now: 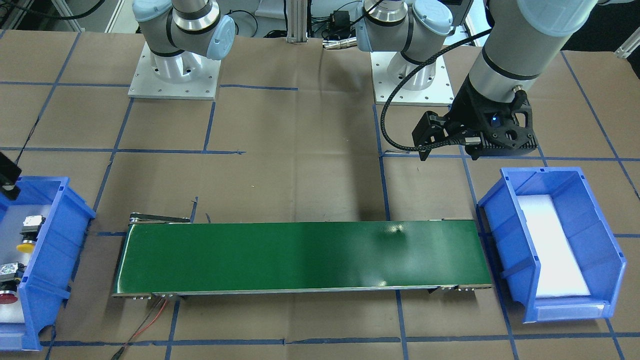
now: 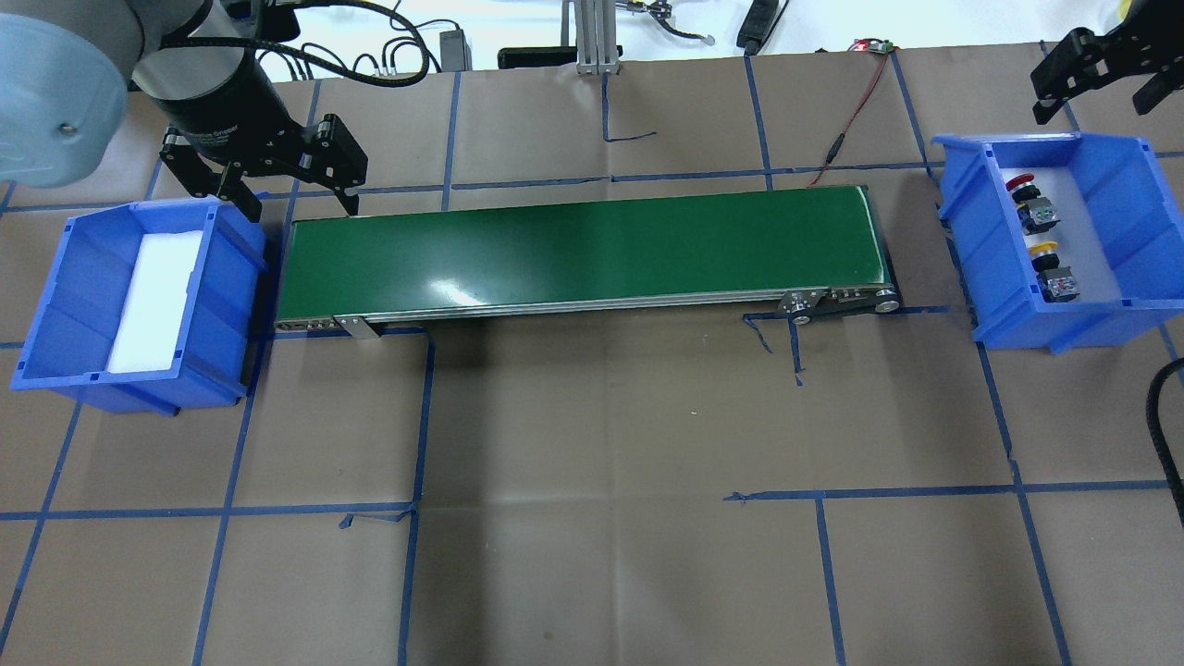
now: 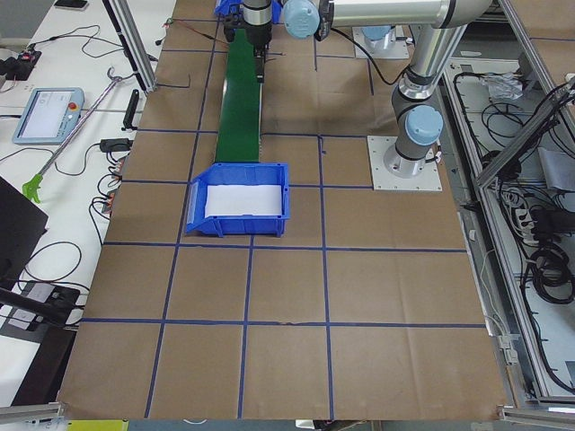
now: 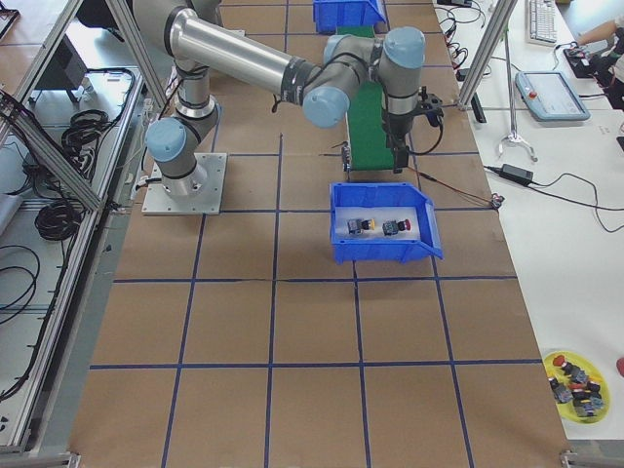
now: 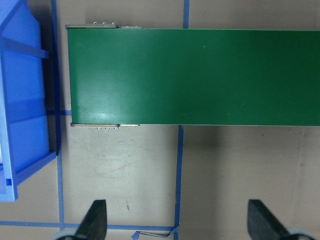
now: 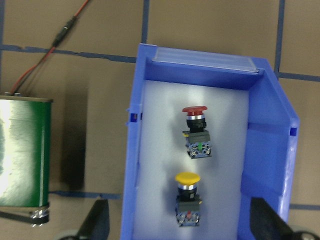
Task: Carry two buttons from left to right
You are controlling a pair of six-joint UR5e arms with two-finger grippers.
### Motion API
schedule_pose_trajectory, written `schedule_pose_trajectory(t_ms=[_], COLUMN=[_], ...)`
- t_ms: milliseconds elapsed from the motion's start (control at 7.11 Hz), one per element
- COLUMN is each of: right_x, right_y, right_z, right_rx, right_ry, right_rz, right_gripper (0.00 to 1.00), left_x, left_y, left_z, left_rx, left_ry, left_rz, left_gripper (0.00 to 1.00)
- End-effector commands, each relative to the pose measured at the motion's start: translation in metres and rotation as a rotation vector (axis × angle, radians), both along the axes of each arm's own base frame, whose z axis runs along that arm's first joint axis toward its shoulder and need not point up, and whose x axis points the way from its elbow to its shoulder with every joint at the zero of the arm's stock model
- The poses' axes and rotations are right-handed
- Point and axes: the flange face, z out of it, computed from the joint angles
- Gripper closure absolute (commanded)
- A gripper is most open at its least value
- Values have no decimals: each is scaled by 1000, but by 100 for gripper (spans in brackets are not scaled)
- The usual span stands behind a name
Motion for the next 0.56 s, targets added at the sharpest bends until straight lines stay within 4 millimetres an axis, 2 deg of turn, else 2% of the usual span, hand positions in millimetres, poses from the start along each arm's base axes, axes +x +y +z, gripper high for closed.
schedule_pose_trajectory(t_ms=[0,281,422], right_x=[81,184,225], right_y=[45,73,83], right_z=[22,33,32], right_rx=[50,32,33], right_ry=[-33,-45,-53], right_rz=[-80,-99,-117], right_gripper=[0,0,0], left_x=[0,0,0], left_y=[0,0,0], left_z=[1,1,1], left_rx=[-1,-1,-1], left_ry=[0,0,0], left_rz=[0,0,0], left_gripper=[0,0,0])
